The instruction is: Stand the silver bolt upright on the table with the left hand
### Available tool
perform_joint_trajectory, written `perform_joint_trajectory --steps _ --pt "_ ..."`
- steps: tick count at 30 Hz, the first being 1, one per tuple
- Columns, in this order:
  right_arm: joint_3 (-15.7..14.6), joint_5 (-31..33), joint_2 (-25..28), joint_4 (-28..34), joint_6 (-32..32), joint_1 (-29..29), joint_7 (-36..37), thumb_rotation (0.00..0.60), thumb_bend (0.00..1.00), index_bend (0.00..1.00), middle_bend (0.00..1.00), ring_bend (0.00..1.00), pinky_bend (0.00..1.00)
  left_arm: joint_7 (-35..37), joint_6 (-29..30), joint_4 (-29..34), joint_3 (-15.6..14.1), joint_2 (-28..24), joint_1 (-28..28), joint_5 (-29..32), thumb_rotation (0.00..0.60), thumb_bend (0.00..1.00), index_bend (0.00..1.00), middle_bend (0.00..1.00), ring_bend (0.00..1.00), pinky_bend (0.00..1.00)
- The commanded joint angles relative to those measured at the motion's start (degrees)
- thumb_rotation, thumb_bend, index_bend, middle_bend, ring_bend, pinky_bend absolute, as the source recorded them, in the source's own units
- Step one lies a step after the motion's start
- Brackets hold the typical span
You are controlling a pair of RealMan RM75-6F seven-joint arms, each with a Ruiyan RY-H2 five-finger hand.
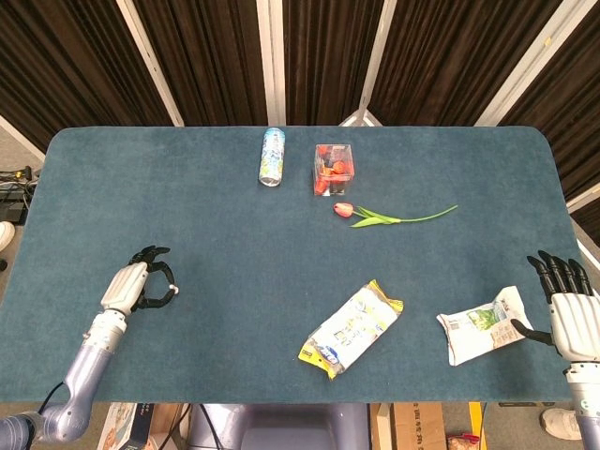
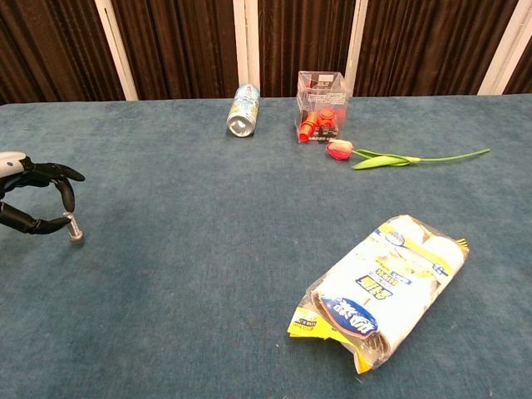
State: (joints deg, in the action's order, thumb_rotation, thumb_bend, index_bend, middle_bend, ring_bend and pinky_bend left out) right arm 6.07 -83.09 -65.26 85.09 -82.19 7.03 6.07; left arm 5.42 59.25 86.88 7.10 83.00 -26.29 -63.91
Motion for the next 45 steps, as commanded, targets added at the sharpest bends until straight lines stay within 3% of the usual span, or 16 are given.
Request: perform_joint_trajectory --steps 1,13,24,28,33,38,45 --pt "0.0 0.0 0.0 0.1 0.1 0.0 0.1 0.600 0.10 0.14 0.10 0.09 0.00 0.5 -0.3 -0.8 -0.2 0.0 0.2 -0.5 0.600 0.52 0.57 0.12 0.00 0.00" --pt "0.1 0.0 0.1 0.2 -0.2 -0.1 0.5 0.600 0.10 0.14 0.10 0.09 0.00 1.5 -1.2 -2.3 -1.2 -0.8 0.5 -3.1 0.600 0.50 0.53 0.10 0.00 0.00" --pt "0.1 0.1 0.1 0.4 -0.3 -0.1 0.1 0.600 0.10 0.14 0.10 0.09 0.00 -3.0 -0.7 0.3 -2.3 -4.5 0.8 -4.3 0.600 0.43 0.31 0.04 0.00 0.00" --pt "0.1 0.0 0.0 0.4 -0.5 -0.2 -0.1 0.600 0.10 0.14 0.10 0.09 0.00 -6.8 4.2 5.3 -2.2 -7.8 2.4 -5.8 0.600 0.43 0.27 0.04 0.00 0.00" --pt "-0.1 -0.5 0.1 0.5 -0.5 -0.1 -0.2 0.600 0.10 0.14 0.10 0.09 0.00 -16.3 20.6 12.9 -2.6 -12.1 9.1 -9.1 0.600 0.43 0.26 0.04 0.00 0.00" --pt "-0.5 -1.0 0.1 0.5 -0.1 0.0 -0.6 0.600 0.10 0.14 0.10 0.09 0.00 -19.3 33.5 13.0 -3.7 -12.8 15.7 -13.1 0.600 0.43 0.26 0.04 0.00 0.00" --pt "-1.1 -1.8 0.2 0.7 0.3 0.3 -1.8 0.600 0.10 0.14 0.10 0.09 0.00 -20.5 38.0 12.1 -5.1 -13.9 19.6 -15.0 0.600 0.43 0.27 0.03 0.00 0.00"
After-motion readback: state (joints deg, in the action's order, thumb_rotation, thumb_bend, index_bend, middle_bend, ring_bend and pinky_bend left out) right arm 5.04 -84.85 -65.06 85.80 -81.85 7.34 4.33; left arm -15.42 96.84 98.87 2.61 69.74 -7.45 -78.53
